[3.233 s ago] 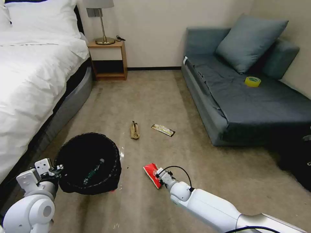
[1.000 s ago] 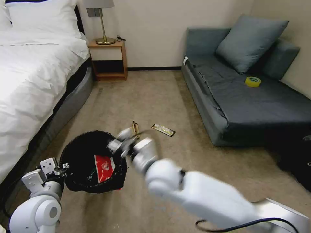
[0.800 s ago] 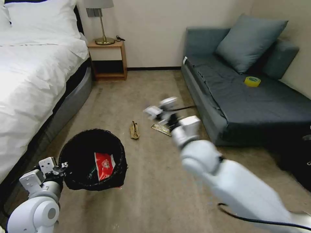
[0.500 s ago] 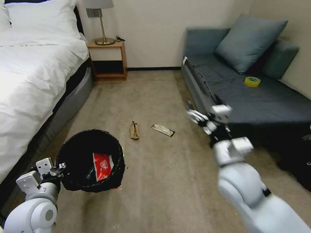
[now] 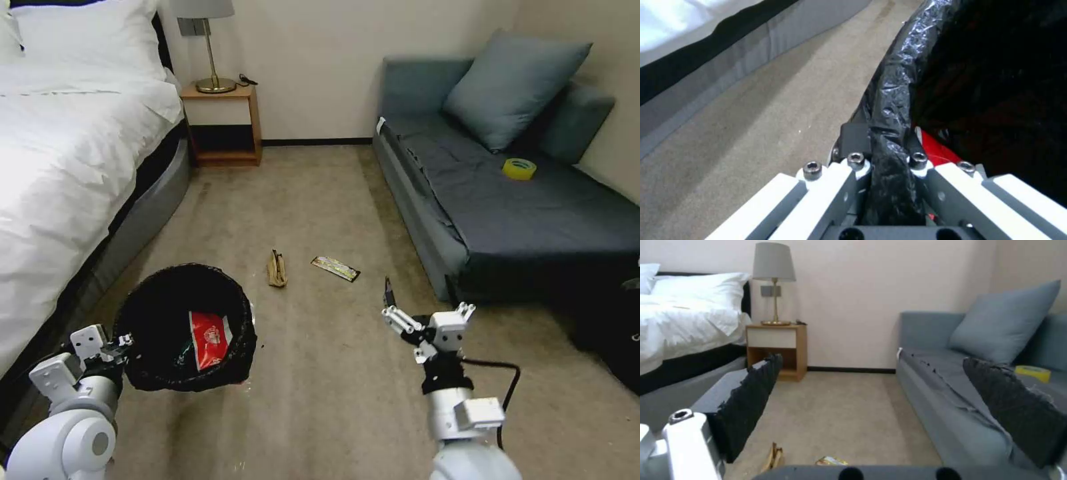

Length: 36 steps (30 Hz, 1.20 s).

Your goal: Pick up the trash bin, then pick up the garbage on the floor and place it into the trash bin.

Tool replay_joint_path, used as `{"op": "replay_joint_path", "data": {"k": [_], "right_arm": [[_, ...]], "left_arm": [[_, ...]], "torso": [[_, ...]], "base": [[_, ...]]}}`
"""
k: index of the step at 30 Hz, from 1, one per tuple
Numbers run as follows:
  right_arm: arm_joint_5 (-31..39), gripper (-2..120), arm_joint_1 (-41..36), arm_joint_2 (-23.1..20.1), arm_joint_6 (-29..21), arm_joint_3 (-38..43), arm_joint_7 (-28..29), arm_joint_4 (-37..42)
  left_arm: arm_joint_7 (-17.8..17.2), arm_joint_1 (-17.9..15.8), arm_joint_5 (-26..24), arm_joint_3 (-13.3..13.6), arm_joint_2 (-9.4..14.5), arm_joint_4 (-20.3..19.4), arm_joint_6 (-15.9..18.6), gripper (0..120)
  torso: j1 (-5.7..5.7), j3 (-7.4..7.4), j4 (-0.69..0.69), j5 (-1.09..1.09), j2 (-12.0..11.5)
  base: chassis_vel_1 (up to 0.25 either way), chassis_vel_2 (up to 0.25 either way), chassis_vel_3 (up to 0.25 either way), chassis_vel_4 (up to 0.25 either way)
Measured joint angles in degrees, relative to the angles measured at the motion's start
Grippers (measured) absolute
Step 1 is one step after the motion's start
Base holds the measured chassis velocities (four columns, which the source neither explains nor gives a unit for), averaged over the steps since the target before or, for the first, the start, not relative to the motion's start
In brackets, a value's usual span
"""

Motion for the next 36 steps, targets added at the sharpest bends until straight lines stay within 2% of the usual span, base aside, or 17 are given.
{"op": "replay_joint_path", "data": {"k": [7, 36], "right_arm": [[0.2, 100, 1.1, -0.6, 0.4, -0.1, -0.4, -0.8], [1.2, 100, 3.6, -1.2, -0.8, -1.0, -1.3, -2.6]], "left_arm": [[0.0, 0.2, -0.1, -0.4, 0.1, -0.2, 0.0, 3], [-0.7, -1.2, -0.5, -1.2, 1.0, 1.2, 0.3, 3]], "torso": [[0.0, 0.0, 0.0, 0.01, 0.0], [0.0, 0.01, -0.01, -0.01, 0.0]], "base": [[-0.06, 0.05, 0.04, -0.063], [-0.166, 0.164, 0.169, -0.164]]}}
